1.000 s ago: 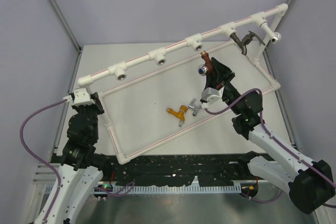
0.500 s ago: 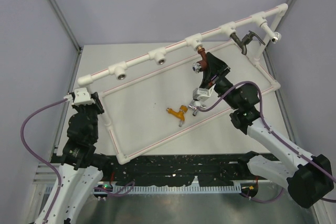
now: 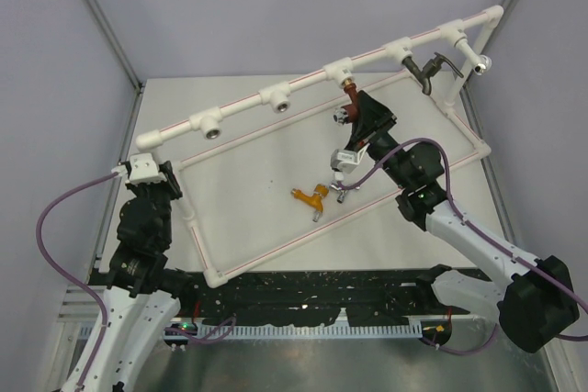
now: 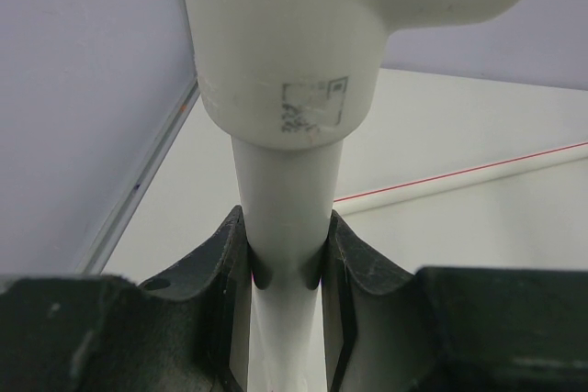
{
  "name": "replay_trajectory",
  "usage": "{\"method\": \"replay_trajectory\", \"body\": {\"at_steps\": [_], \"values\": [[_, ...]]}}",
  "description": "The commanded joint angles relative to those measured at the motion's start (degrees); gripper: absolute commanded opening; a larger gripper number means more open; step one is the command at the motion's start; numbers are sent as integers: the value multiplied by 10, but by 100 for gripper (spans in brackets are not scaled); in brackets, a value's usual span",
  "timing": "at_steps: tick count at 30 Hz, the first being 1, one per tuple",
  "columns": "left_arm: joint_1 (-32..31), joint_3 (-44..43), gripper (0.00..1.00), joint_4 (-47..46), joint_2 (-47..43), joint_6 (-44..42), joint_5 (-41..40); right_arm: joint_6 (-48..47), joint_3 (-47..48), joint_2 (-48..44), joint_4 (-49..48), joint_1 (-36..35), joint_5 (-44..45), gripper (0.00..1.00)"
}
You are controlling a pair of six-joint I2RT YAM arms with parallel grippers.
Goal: Install the water faucets
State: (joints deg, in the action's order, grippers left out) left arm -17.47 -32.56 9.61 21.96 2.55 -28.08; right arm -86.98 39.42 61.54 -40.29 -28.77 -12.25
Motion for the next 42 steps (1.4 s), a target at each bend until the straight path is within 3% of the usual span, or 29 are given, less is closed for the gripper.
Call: {"method": "replay_trajectory", "body": {"at_steps": [1, 10, 19, 25, 31, 42], "values": [[-1, -8, 0, 17, 1, -8, 36, -21, 15, 4, -14, -1, 9, 5], [-2, -8, 0, 17, -1, -11, 39, -10, 63, -17, 103, 0, 7, 5], [-1, -8, 0, 19, -2, -14, 41, -105, 118, -12, 226, -1, 36, 5], [-1, -6, 0, 20, -8, -14, 43, -136, 130, 0, 240, -1, 57, 5], [-2, -6, 0, 20, -14, -13, 46, -49, 137, 2, 240, -1, 57, 5], [-1, -5, 0, 21, -20, -8, 51, 144, 78, 12, 139, -1, 52, 5]]}}
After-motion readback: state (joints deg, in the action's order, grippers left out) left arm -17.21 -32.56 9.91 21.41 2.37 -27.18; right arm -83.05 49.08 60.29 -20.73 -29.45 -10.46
